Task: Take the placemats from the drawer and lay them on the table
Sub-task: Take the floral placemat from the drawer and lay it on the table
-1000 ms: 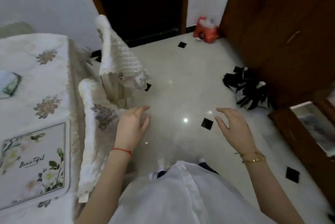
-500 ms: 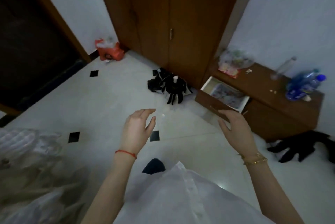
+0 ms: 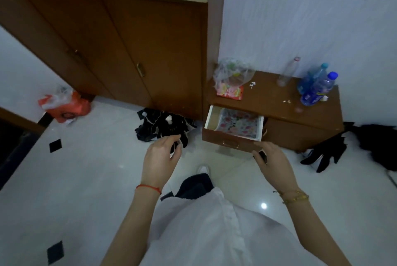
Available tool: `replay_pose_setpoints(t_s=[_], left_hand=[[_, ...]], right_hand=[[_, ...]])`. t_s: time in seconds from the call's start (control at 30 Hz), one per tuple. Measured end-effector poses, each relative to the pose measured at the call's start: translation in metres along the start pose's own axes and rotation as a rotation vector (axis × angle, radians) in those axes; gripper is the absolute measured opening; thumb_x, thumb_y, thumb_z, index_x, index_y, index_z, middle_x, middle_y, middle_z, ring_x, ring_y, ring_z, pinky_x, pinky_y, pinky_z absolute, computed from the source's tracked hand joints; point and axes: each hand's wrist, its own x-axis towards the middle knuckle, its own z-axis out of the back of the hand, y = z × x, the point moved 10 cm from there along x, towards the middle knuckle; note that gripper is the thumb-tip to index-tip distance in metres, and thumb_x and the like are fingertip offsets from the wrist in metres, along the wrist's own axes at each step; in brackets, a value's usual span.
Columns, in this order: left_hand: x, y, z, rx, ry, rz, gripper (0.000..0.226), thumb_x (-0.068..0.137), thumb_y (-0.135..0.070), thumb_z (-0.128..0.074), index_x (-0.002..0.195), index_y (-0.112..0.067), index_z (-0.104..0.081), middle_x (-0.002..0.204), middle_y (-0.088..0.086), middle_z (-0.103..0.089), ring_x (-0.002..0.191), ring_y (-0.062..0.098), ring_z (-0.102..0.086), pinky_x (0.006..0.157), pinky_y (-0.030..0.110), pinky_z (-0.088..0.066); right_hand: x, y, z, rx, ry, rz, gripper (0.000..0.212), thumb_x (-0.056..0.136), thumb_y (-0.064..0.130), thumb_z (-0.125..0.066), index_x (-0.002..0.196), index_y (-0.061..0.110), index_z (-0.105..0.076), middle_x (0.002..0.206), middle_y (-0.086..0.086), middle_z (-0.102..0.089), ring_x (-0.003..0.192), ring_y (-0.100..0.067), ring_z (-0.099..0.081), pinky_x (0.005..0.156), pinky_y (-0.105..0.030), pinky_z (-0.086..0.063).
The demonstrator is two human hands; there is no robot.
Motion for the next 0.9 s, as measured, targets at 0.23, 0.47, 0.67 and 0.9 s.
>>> replay_pose_setpoints(t_s=[0.23, 0.47, 0.67, 0.9], left_hand=[[0.142, -0.027, -0.037, -0.022, 0.061, -0.212, 0.028, 0.092, -0.015, -0.061, 0.119, -0.007, -0.065, 0.109, 0.007, -0.07, 0.101, 0.021, -0.065, 0.09, 0.038, -0.054], [0.208, -0.044, -0.131, -0.057, 0.216, -0.28, 0.028, 0.092, -0.013, -0.059, 0.12, -0.008, -0.062, 0.108, 0.008, -0.068, 0.099, 0.023, -0.063, 0.086, 0.04, -0.055], [0.239, -0.034, -0.231, -0.085, 0.282, -0.202, 0.028, 0.094, -0.011, -0.056, 0.121, -0.007, -0.06, 0.108, 0.01, -0.065, 0.099, 0.024, -0.061, 0.085, 0.036, -0.054], [0.255, 0.027, -0.366, -0.053, 0.356, -0.071, 0.022, 0.096, -0.016, -0.05, 0.111, -0.004, -0.06, 0.105, 0.014, -0.063, 0.095, 0.027, -0.06, 0.077, 0.042, -0.054]], right_hand=[[0.094, -0.03, 0.019, 0.026, -0.127, -0.152, 0.026, 0.094, 0.022, -0.056, 0.118, 0.011, -0.06, 0.111, -0.006, -0.063, 0.104, -0.024, -0.056, 0.083, -0.04, -0.052], [0.133, -0.107, -0.006, 0.063, -0.145, -0.359, 0.025, 0.094, 0.02, -0.058, 0.116, 0.007, -0.06, 0.105, -0.01, -0.063, 0.093, -0.025, -0.058, 0.076, -0.034, -0.047], [0.169, -0.18, -0.057, 0.105, -0.071, -0.468, 0.031, 0.095, 0.021, -0.055, 0.123, 0.007, -0.057, 0.114, -0.009, -0.061, 0.1, -0.023, -0.056, 0.082, -0.03, -0.044], [0.211, -0.267, -0.157, 0.102, 0.048, -0.458, 0.037, 0.096, 0.022, -0.052, 0.131, 0.009, -0.053, 0.127, -0.011, -0.057, 0.115, -0.028, -0.054, 0.094, -0.037, -0.045]])
